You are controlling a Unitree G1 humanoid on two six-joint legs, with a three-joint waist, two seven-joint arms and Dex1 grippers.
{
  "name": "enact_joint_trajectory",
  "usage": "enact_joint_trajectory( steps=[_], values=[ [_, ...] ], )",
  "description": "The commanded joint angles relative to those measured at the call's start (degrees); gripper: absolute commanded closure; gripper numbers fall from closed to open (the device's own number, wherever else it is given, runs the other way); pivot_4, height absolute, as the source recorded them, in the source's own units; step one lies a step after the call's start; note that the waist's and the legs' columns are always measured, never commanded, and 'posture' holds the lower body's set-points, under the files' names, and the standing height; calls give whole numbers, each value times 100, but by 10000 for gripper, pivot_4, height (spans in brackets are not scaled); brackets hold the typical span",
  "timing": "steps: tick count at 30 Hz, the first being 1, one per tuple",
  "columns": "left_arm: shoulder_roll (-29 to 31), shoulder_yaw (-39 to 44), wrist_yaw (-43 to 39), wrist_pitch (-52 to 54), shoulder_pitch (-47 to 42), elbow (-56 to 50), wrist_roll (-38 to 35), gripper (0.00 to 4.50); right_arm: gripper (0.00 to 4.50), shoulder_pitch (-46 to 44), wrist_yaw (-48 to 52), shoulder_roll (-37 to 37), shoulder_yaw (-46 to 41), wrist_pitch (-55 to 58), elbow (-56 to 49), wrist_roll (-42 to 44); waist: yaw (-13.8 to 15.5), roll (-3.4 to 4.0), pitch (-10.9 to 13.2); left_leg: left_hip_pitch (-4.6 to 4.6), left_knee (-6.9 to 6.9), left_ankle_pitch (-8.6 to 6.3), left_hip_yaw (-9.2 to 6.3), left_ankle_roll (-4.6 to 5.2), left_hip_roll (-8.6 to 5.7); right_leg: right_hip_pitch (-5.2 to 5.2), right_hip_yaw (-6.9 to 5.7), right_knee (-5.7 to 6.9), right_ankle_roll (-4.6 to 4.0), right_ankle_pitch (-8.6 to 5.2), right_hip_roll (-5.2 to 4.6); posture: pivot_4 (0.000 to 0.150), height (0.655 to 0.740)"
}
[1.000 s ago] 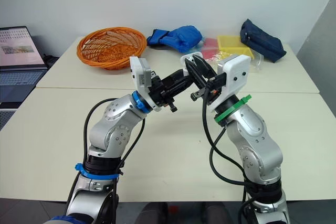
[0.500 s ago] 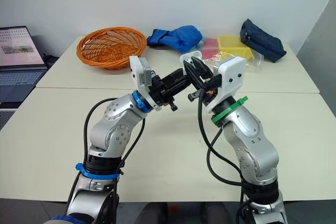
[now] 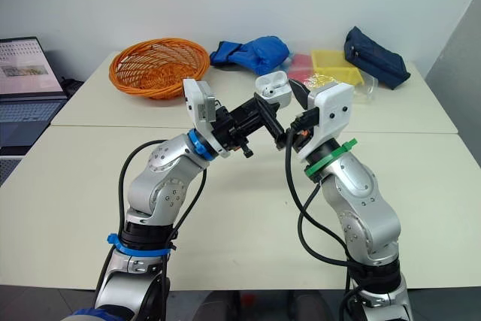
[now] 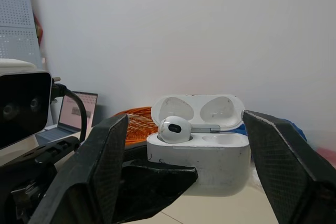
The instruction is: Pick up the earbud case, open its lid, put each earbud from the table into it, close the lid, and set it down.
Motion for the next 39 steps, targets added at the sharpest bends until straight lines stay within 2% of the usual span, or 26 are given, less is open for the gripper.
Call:
enact_joint_trajectory(
  steps=[1,6,9,12,21,31,34,39],
  values=[
    [232,173,-237,-195,-141,-105,-70,37573,8518,-242,552,-583,-577,86,-500,549,0,0,0,-2,-4,0,0,0,0,0,-1,-8,2,1,0,1500,7400],
    [757,348,-667,-265,-115,110,-80,37573,8518,-550,1385,-1778,-1112,719,-12,1239,0,0,0,-1,-30,0,10,0,-1,2,-1,-36,5,4,0,1500,7400],
    [1163,449,-1019,-246,15,161,-114,37573,8518,-536,2066,-2625,-817,1071,967,1011,0,-2,1,-1,-35,0,7,0,0,2,-2,-40,2,2,0,1500,7400],
    [1365,502,-1127,-195,91,106,-141,37573,8518,-611,2471,-2878,2,1014,2344,355,-16,-2,1,4,-36,-1,18,1,0,2,4,-41,2,2,-1,1500,7400],
    [1389,523,-933,-38,251,-284,-190,37573,8518,-1320,2515,-1912,798,798,4727,-584,-59,-2,2,-28,-33,0,20,1,2,-30,8,-33,5,4,1,1500,7400],
    [1386,510,-831,43,282,-403,-219,37573,8518,-1468,2345,-1442,833,204,5638,-1247,-54,-2,1,-22,-26,1,22,0,0,-24,8,-27,16,11,-1,1500,7400],
    [1383,484,-855,60,280,-428,-234,37573,14464,-1444,2409,-1410,800,204,5666,-1316,-56,-2,1,-4,-26,1,29,0,0,-16,14,-21,17,13,0,1500,7400],
    [1355,462,-866,51,263,-407,-230,37573,31004,-1465,2411,-1350,760,108,5821,-1418,-57,-2,1,2,-27,1,33,0,1,-10,16,-24,17,13,1,1500,7400]
  ],
)
